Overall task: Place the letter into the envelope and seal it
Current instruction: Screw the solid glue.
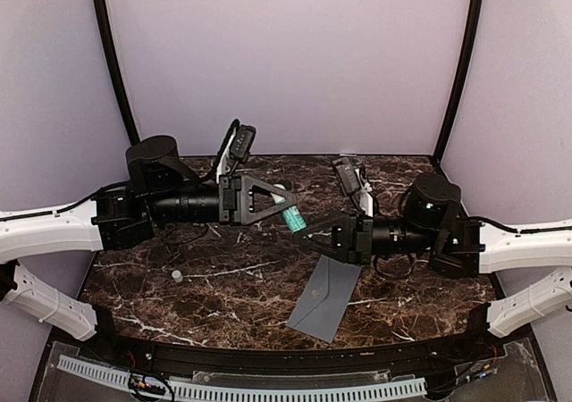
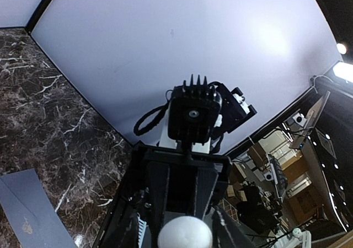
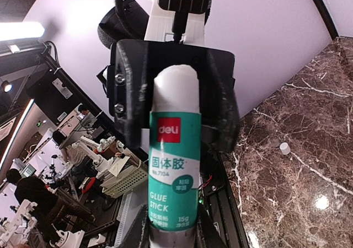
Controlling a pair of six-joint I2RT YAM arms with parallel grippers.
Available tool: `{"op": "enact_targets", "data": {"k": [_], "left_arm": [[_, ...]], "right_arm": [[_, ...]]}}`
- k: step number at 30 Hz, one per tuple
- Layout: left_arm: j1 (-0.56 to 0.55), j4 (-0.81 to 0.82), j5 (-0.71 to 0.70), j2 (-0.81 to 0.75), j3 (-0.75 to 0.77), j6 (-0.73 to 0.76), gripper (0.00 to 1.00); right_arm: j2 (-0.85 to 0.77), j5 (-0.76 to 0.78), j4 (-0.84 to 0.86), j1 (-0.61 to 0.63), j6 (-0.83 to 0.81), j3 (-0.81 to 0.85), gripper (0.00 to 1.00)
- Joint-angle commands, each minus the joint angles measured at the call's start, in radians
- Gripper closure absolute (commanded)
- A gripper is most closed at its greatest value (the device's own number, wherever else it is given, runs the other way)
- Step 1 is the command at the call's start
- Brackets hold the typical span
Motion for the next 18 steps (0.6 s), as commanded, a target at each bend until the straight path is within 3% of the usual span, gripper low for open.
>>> {"op": "enact_targets", "data": {"k": [1, 4, 8, 18], "left_arm": [[0.005, 0.045, 0.033, -0.021, -0.014, -0.007, 0.48], [0.004, 0.073, 0.056, -0.015, -0.026, -0.018, 0.38], [0.003, 0.121, 0.058, -0.010, -0.047, -0.042, 0.37], [-0.016, 0.200, 0.035, 0.019, -0.056, -0.075, 0.63]], "right_arm": [[-0.006, 0.038, 0.109, -0.003, 0.008, -0.024, 1.00], [-0.012, 0.069, 0.135, -0.003, 0.006, -0.030, 1.00], [-0.010, 0.092, 0.159, -0.003, 0.003, -0.034, 1.00], [0.015, 0.085, 0.163, -0.002, 0.013, -0.030, 1.00]]}}
